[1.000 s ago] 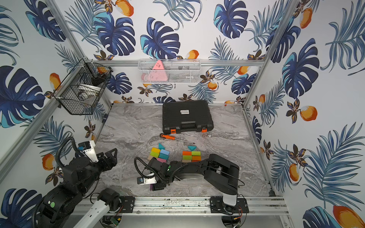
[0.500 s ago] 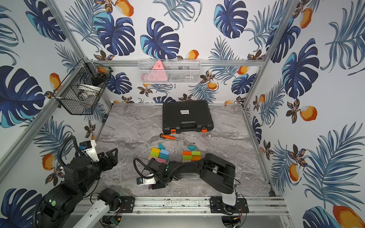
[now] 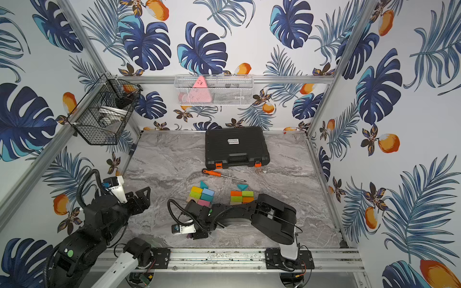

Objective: Assemble a piece of candy with building blocks
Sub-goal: Pick up the building block from the center of the board, then assemble the building block at the center of the board.

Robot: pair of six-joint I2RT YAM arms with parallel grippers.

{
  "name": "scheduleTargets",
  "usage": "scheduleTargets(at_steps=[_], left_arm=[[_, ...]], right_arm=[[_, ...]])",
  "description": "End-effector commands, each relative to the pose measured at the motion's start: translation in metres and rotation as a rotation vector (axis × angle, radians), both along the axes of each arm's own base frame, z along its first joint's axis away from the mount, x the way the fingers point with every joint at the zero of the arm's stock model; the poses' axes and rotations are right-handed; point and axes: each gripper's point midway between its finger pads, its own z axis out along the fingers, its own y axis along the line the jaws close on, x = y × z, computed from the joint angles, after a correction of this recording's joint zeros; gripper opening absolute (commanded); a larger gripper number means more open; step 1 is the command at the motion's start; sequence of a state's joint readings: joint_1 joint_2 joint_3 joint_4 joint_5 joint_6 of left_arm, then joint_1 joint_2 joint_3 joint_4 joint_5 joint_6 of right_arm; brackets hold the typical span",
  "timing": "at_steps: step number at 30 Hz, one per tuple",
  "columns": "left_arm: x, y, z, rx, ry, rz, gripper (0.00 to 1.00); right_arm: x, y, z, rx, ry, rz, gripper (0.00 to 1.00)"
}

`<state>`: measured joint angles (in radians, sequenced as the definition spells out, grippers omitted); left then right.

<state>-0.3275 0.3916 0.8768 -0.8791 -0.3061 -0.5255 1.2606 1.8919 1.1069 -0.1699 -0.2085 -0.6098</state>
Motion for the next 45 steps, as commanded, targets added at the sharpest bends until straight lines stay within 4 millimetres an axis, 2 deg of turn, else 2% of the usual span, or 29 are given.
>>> scheduleTargets(at_steps=[1, 3, 7, 9, 14, 17, 18, 20, 37, 45], left_arm=[[0.003, 0.0, 0.005, -0.001, -0.021, 0.001, 0.8], [0.004, -0.001, 0.004, 0.0, -0.015, -0.002, 0.79], [0.004, -0.001, 0.004, 0.001, -0.017, -0.003, 0.79], [0.005, -0.002, 0.003, 0.001, -0.014, -0.004, 0.79], [0.006, -0.002, 0.002, 0.004, -0.007, -0.005, 0.79], [0.006, -0.002, 0.002, 0.004, -0.008, -0.003, 0.79], [0.006, -0.002, 0.002, 0.004, -0.008, -0.003, 0.79], [0.006, -0.002, 0.002, 0.005, -0.007, -0.002, 0.79], [0.007, -0.002, 0.002, 0.004, -0.009, -0.006, 0.79], [0.008, -0.003, 0.002, 0.004, -0.004, -0.007, 0.79]], right_arm=[[0.0, 0.005, 0.005, 0.034, 0.014, -0.021, 0.31], [0.005, 0.007, 0.008, 0.045, 0.009, -0.055, 0.26], [0.024, 0.011, 0.019, 0.12, 0.015, -0.153, 0.24], [0.036, 0.012, 0.025, 0.154, 0.028, -0.208, 0.24], [0.083, 0.012, 0.028, 0.172, 0.019, -0.373, 0.25], [0.101, 0.009, 0.022, 0.162, 0.046, -0.443, 0.25], [0.109, 0.015, 0.03, 0.185, 0.044, -0.456, 0.25], [0.116, 0.015, 0.032, 0.195, 0.045, -0.481, 0.25], [0.115, 0.008, 0.024, 0.167, 0.06, -0.503, 0.27], [0.111, 0.006, 0.016, 0.139, 0.03, -0.497, 0.33]])
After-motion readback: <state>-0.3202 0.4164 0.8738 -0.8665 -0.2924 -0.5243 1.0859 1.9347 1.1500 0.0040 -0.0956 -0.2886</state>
